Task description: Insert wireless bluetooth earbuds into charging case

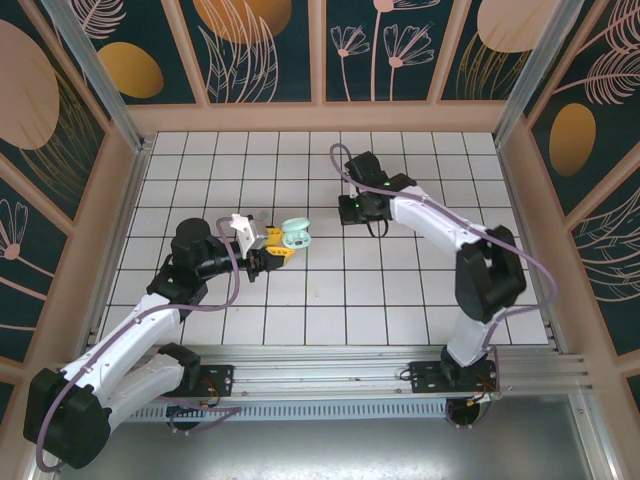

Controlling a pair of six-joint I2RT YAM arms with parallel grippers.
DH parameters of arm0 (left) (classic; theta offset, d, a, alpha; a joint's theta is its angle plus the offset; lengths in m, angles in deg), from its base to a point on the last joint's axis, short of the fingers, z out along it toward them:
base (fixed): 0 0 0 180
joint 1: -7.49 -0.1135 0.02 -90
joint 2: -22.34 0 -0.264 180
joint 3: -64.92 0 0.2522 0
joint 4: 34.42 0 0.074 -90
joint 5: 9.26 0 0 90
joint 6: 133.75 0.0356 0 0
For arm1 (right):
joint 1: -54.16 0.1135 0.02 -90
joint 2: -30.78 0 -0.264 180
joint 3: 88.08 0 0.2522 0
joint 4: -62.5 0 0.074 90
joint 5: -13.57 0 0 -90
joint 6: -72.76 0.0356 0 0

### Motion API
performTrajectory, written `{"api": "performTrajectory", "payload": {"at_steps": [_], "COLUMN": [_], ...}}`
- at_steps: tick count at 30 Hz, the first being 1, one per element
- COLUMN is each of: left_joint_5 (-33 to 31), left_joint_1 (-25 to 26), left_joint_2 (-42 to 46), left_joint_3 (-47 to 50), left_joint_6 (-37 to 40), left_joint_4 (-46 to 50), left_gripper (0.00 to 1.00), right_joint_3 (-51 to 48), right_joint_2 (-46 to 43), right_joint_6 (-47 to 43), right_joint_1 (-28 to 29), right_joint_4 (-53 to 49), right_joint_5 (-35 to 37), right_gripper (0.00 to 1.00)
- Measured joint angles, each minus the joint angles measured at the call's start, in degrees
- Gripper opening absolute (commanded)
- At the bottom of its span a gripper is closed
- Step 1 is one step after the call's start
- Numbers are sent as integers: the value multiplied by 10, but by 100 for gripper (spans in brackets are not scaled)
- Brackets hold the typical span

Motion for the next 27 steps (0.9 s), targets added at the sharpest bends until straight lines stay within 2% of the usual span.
{"api": "performTrajectory", "payload": {"at_steps": [6,14,27], "left_joint_5": [-2,7,12], "left_joint_1": [0,0,0], "left_joint_2": [-20,-55,-96], "left_joint_3": [-5,-24,-39], "left_joint_6": [0,-3,-9], "left_joint_4": [0,-3,-4], "left_gripper": [5,5,5], "right_joint_3": [-17,-17,-17], "right_joint_2": [-95,-186,-227], "right_joint_6": [-41,-107,-151], "right_joint_1": [17,83,141], "right_joint_4": [-24,-56,-91], "right_joint_5": [-1,-12,-14], "right_gripper": [9,9,9]}}
